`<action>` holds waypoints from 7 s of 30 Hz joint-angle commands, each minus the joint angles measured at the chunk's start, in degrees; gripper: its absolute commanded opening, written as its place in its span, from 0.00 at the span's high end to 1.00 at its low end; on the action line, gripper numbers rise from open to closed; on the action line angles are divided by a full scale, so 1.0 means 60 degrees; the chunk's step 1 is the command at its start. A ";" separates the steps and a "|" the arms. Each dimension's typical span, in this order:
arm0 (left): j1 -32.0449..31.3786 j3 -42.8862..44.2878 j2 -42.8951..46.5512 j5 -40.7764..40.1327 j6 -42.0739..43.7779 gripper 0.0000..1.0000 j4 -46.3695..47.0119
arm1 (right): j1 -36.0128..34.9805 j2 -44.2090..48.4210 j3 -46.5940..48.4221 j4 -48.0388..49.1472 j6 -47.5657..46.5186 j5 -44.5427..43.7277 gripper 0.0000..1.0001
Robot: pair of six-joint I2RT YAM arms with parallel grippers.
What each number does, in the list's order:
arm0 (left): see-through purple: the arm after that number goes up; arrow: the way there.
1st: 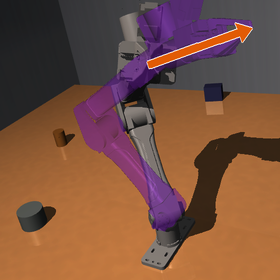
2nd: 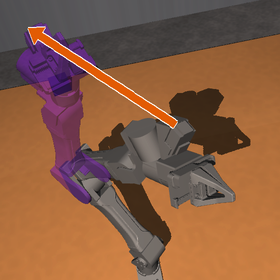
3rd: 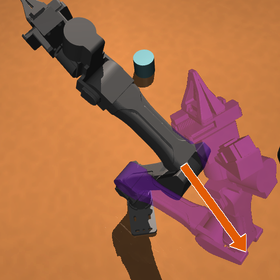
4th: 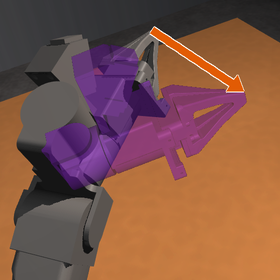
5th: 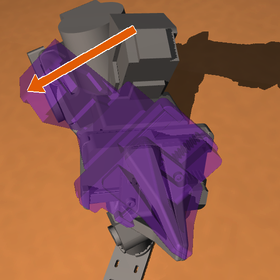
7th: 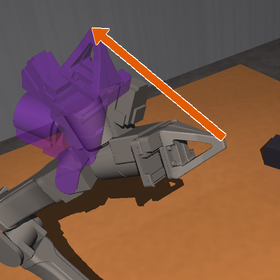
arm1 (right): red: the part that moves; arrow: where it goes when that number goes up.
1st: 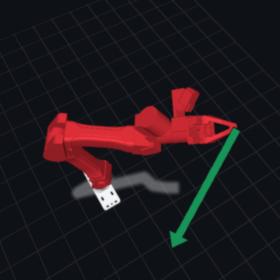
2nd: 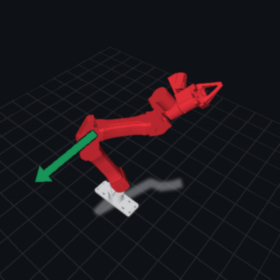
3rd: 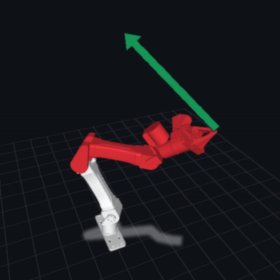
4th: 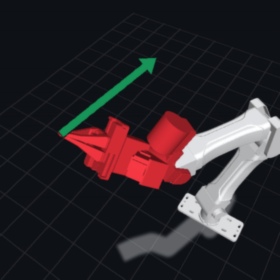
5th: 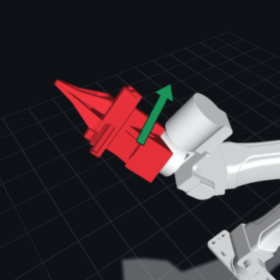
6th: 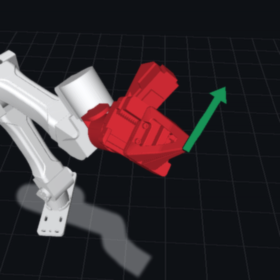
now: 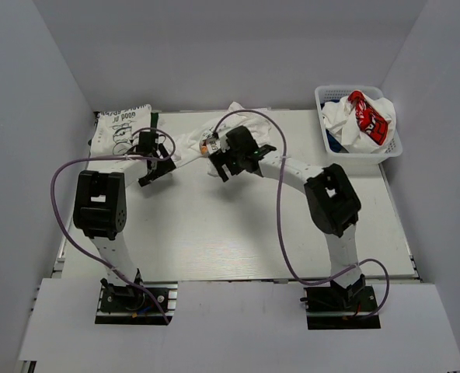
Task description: Fold and stack the t-shirts
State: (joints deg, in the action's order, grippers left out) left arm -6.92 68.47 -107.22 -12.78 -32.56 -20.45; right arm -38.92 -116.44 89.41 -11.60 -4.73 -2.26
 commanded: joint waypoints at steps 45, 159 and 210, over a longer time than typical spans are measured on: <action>0.0728 0.1752 1.0661 -0.0420 -0.0126 1.00 -0.0401 | -0.0384 1.2477 -0.2103 -0.0278 0.1125 -0.1096 1.00; -0.2247 0.3411 1.2759 0.5028 -0.1240 1.00 -0.1280 | -0.0179 1.4720 -0.1102 0.1140 0.2459 -0.0295 1.00; -0.1220 0.3781 -0.1451 0.0651 0.0358 0.00 -0.1705 | 0.2502 0.6282 -0.7151 -0.0192 0.5520 -0.0195 0.10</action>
State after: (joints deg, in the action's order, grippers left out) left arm -13.69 91.37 -119.70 -8.91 -31.48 -30.46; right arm -23.40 -80.27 48.80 -12.12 25.30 -6.57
